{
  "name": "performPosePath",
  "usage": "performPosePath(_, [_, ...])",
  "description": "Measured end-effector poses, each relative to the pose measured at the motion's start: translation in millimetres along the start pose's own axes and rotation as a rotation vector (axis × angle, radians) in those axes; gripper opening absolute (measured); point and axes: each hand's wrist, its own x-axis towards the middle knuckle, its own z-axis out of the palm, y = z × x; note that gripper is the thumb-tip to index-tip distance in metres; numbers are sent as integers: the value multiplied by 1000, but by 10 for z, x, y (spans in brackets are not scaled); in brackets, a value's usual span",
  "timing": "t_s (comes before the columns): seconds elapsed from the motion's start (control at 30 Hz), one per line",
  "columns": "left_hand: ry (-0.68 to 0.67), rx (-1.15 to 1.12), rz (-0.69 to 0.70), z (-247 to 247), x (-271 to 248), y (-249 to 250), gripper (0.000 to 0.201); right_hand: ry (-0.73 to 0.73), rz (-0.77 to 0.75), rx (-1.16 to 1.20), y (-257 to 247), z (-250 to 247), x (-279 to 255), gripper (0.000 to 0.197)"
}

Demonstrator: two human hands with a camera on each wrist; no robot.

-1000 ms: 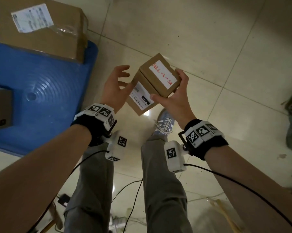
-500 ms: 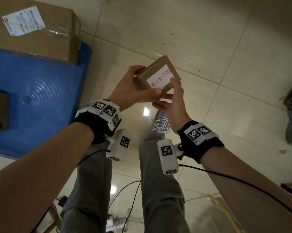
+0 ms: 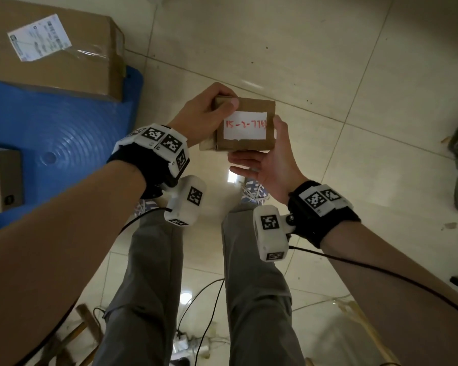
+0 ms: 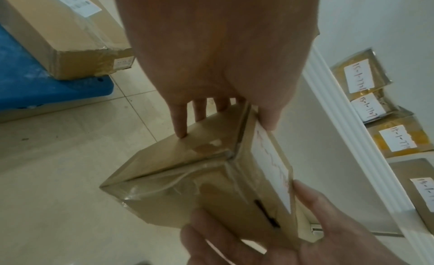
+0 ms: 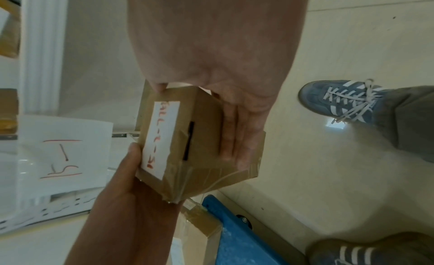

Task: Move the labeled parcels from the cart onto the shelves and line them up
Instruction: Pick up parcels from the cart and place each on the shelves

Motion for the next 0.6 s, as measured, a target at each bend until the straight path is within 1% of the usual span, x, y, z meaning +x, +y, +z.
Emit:
performPosePath(0.13, [-58, 65, 86, -73, -84, 208, 15, 23, 67, 41, -152, 11, -180, 86])
performPosePath(0.27, [-81, 106, 179, -150, -199, 561, 19, 55, 83, 30, -399, 52, -434, 92])
performPosePath(0.33, [-81, 105, 209, -203, -240, 775, 18, 60, 66, 10, -543, 86, -598, 87])
performPosePath(0.43, [-89, 129, 280, -278, -357, 1146, 13, 95, 24, 73, -761, 133, -965, 71])
performPosePath(0.5, [-104, 136, 312, -342, -419, 1385, 12, 102, -12, 90, -872, 163, -1195, 71])
performPosePath(0.53, [-117, 146, 321, -370, -473, 1506, 15, 101, -29, 106, -912, 181, -1328, 73])
performPosePath(0.6, [-145, 169, 328, -439, -590, 1792, 31, 98, -67, 139, -991, 233, -1621, 73])
